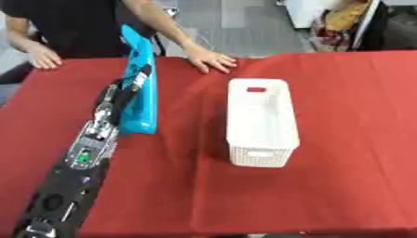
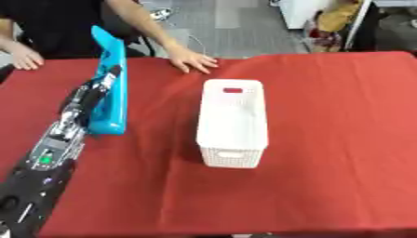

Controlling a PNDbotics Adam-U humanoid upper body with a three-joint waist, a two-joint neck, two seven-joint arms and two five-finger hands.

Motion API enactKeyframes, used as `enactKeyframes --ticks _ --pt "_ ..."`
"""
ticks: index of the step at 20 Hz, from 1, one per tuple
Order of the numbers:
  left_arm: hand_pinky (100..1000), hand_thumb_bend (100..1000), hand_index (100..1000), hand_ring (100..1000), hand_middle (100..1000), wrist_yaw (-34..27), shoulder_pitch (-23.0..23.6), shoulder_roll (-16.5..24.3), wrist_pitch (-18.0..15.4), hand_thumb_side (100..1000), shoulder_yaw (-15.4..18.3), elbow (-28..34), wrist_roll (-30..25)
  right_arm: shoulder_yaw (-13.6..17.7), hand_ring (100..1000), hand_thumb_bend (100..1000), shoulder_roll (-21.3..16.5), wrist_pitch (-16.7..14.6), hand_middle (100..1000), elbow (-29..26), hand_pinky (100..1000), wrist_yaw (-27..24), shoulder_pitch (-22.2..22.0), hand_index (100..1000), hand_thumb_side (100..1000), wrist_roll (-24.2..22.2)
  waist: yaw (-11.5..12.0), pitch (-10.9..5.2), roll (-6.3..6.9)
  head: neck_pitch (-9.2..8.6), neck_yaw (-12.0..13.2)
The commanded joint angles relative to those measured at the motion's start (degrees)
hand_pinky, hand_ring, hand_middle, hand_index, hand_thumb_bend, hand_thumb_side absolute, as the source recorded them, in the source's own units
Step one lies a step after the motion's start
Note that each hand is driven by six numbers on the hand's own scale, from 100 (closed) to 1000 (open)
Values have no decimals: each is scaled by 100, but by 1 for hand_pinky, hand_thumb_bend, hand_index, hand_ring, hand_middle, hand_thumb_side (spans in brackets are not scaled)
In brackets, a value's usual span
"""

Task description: Pick up objects on the table and place them in the box.

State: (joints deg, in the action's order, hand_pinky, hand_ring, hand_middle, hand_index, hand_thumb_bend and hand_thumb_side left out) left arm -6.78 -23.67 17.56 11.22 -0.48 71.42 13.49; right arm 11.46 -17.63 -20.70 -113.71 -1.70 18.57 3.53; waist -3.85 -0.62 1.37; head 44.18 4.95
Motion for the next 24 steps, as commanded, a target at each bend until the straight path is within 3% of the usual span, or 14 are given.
enactKeyframes --ticks 1,24 --pt "100 100 100 100 100 -50 -39 163 -20 685 93 204 68 31 892 100 -108 -5 884 -88 763 27 60 945 968 22 4 -37 -11 -6 -62" --pt "100 100 100 100 100 49 -60 170 10 667 16 336 -14 30 892 100 -107 -7 884 -88 763 39 50 945 971 15 -7 -43 -13 -6 -29"
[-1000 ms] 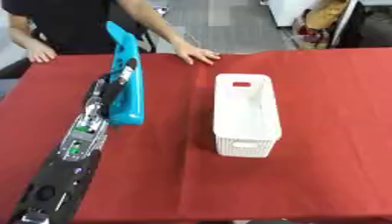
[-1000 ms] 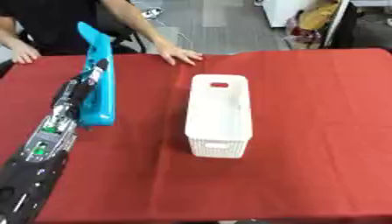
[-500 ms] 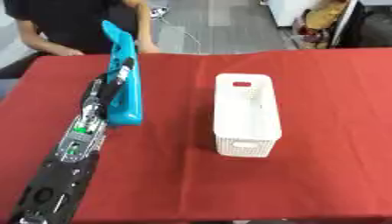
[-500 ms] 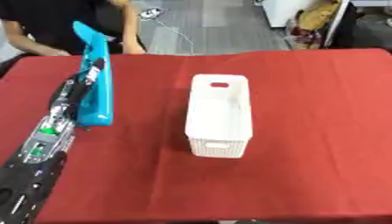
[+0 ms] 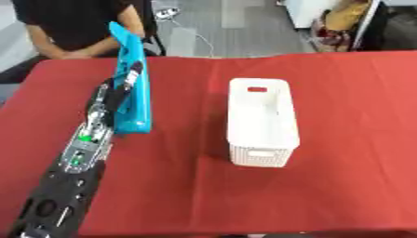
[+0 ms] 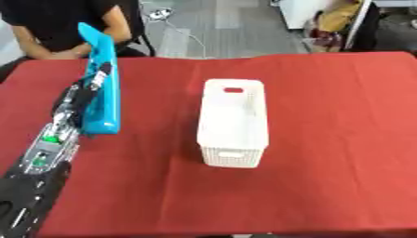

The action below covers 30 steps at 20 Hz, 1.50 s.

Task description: Pick up objects on the table and place them in the box.

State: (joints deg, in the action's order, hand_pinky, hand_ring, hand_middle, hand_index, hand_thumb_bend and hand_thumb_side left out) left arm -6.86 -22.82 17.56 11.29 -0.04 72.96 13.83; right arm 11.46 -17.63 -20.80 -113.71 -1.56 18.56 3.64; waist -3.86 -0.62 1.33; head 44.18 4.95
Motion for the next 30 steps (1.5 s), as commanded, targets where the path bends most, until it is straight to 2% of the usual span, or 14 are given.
enactKeyframes --ticks 1,2,3,4,9,14,22,30 --pt "100 100 100 100 100 95 -182 173 18 659 -67 221 -78 30 892 100 -108 6 884 -88 763 26 47 945 970 3 -7 -44 -9 -6 -23" --pt "100 100 100 100 100 166 -269 179 28 644 -127 299 -119 31 892 100 -107 8 883 -88 763 27 43 945 970 3 -12 -50 -9 -6 -8" --pt "100 230 100 100 100 266 -358 184 54 705 -185 390 -167 33 892 100 -106 10 884 -88 763 28 40 945 977 6 -13 -52 -10 -6 2" --pt "100 100 100 100 100 376 -483 195 81 618 -245 498 -227 30 892 100 -105 13 883 -88 763 28 36 945 970 4 -18 -59 -10 -6 23" --pt "100 100 100 100 100 891 -1203 298 387 554 -485 916 -624 -9 893 100 -100 24 883 -88 763 10 25 945 970 -37 -32 -92 6 -6 90" --pt "100 100 100 100 100 1161 -1677 236 599 544 -591 827 -887 -20 893 100 -87 24 883 -88 763 -9 41 945 970 -54 -62 -95 13 -6 109" --pt "100 100 100 100 100 1400 -2230 54 620 520 -666 516 -1028 -22 893 100 -83 26 884 -88 763 -21 44 945 971 -68 -87 -86 2 -6 190" --pt "100 100 100 100 100 1809 -2574 -358 612 509 -778 208 -1143 -20 894 100 -54 22 884 -88 763 -25 65 946 971 -62 -129 -82 -6 -6 292"
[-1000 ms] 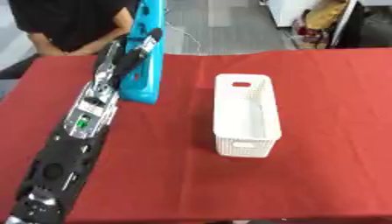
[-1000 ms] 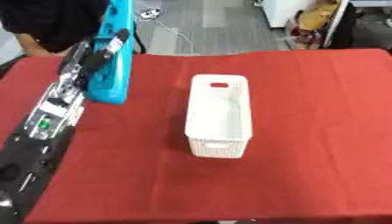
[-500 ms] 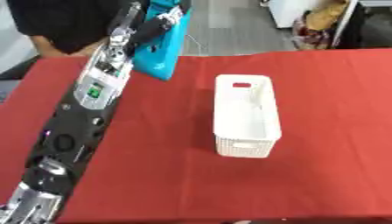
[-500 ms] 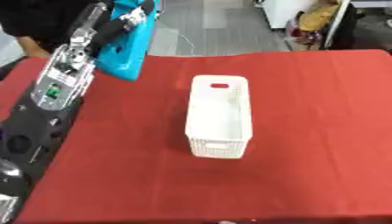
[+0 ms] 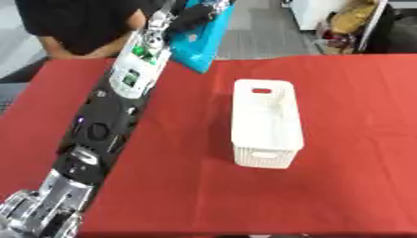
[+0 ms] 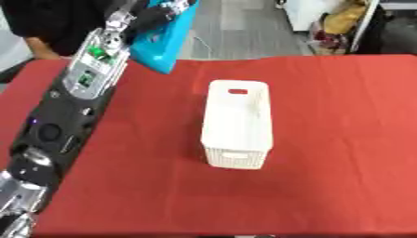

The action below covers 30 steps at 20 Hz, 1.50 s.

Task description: Pick up objects on the table and place them in the box.

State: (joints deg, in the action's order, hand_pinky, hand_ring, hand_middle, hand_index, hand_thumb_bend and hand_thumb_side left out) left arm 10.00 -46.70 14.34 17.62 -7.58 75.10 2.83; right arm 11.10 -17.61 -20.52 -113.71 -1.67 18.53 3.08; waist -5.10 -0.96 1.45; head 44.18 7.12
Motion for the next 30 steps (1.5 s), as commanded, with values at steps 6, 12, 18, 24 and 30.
enactKeyframes --ticks 6,12,18,24,30 --pt "100 100 100 100 100 356 -272 -230 -45 498 -104 -201 -115 25 894 100 -34 -23 884 -88 765 -10 98 947 973 20 -38 -32 -20 -6 118" --pt "100 100 100 100 100 699 -356 -475 -101 482 -244 -626 -204 27 894 100 -10 -50 883 -88 775 2 135 947 974 55 -82 -3 -31 -6 171" --pt "100 100 100 100 100 1010 -362 -693 -216 478 -333 -1126 -266 22 895 100 18 -77 883 -88 783 27 173 946 975 80 -128 34 -47 -6 212" --pt "100 100 100 100 100 1286 -316 -854 -347 475 -425 -1547 -387 -12 895 100 37 -88 883 -88 781 39 202 946 976 51 -162 54 -49 -6 213" --pt "100 100 100 100 100 1451 -281 -981 -442 479 -457 -1854 -476 -31 895 100 45 -93 883 -88 780 24 216 946 976 24 -176 63 -50 -6 228"
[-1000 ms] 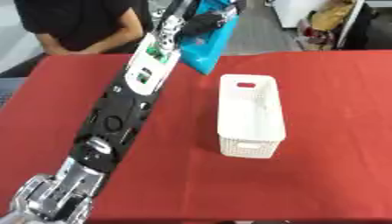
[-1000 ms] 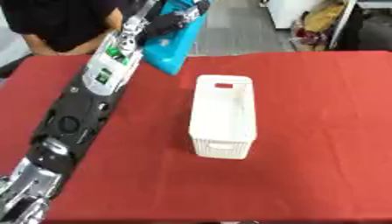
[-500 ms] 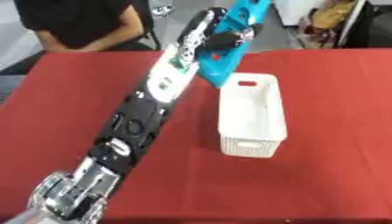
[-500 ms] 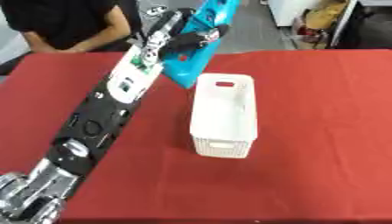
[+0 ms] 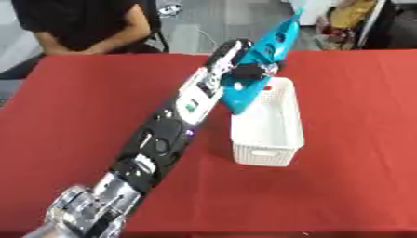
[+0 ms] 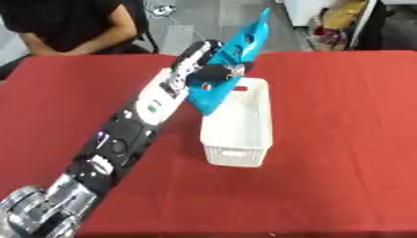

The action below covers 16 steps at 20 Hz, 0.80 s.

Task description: Pick up objects on the table and place them in the box.

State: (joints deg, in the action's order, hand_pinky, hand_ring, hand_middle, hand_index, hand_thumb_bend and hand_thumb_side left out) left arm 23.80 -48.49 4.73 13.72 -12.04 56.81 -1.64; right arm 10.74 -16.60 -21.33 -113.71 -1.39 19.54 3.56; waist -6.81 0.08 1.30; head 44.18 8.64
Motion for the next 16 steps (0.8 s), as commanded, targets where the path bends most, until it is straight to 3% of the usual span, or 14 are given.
enactKeyframes --ticks 1,16 --pt "100 100 100 100 100 92 -97 -38 -63 479 -12 -68 -34 2 895 100 -55 -13 883 -88 779 -7 116 945 976 -28 -8 -40 -35 -6 79" --pt "100 100 100 100 100 275 9 -247 -141 502 10 -624 9 -14 895 100 -44 -23 882 -88 777 -31 144 944 976 -68 -23 -15 -45 -6 78"
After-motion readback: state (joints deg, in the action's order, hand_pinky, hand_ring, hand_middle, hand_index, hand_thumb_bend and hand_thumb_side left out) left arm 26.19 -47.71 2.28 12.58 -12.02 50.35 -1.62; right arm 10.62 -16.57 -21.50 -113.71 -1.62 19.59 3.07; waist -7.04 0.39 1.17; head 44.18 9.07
